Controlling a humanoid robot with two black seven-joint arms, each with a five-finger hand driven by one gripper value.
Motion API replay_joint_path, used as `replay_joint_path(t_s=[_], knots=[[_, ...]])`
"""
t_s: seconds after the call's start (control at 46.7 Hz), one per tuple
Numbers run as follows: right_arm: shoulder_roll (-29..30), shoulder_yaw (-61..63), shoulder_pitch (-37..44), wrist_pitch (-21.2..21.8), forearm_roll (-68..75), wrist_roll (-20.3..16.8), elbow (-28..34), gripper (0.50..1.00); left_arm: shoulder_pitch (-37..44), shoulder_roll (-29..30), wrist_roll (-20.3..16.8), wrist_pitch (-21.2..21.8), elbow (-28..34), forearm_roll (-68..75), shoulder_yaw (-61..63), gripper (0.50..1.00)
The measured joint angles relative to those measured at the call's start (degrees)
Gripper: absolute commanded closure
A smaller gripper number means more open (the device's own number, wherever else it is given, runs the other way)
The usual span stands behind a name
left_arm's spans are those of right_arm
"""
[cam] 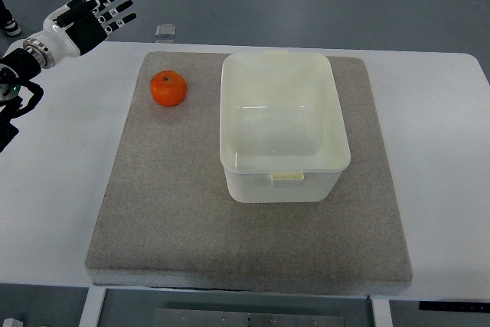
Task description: Put orange in box with left hand
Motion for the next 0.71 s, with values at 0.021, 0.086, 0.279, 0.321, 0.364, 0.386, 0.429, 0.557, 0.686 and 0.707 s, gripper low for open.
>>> replay_joint_path(t_s=[0.021,0.086,0.279,0.321,0.364,0.386,0.429,0.557,0.686,0.707], knots=[[0.0,0.0,-0.01,0.0,0.0,0.0,0.0,0.568,0.01,0.02,0.02,0.0,0.0,0.0,0.0,0.506],[0.0,0.0,0.01,0.0,0.0,0.0,0.0,0.568,0.25,0.05,0.04,0.0,0.0,0.0,0.0,0.506],[0.0,0.0,0.03,0.0,0.0,0.0,0.0,0.568,0.28,0.06,0.04,0.0,0.0,0.0,0.0,0.506],[0.0,0.0,0.01,0.0,0.0,0.0,0.0,0.568,0.28,0.06,0.1,0.0,0.0,0.0,0.0,0.506],[0.0,0.0,0.02,0.0,0.0,0.0,0.0,0.568,0.28,0.06,0.13,0.0,0.0,0.04,0.0,0.506],[0.0,0.0,0.02,0.0,0.0,0.0,0.0,0.57,0.28,0.06,0.17,0.0,0.0,0.15,0.0,0.506],[0.0,0.0,0.02,0.0,0.0,0.0,0.0,0.568,0.28,0.06,0.21,0.0,0.0,0.61,0.0,0.506],[0.0,0.0,0.01,0.0,0.0,0.0,0.0,0.568,0.27,0.01,0.22,0.0,0.04,2.72,0.0,0.506],[0.0,0.0,0.02,0.0,0.0,0.0,0.0,0.568,0.2,-0.08,0.09,0.0,0.18,2.82,-0.22,0.506],[0.0,0.0,0.01,0.0,0.0,0.0,0.0,0.568,0.19,-0.08,0.08,0.0,0.22,2.82,-0.24,0.506]])
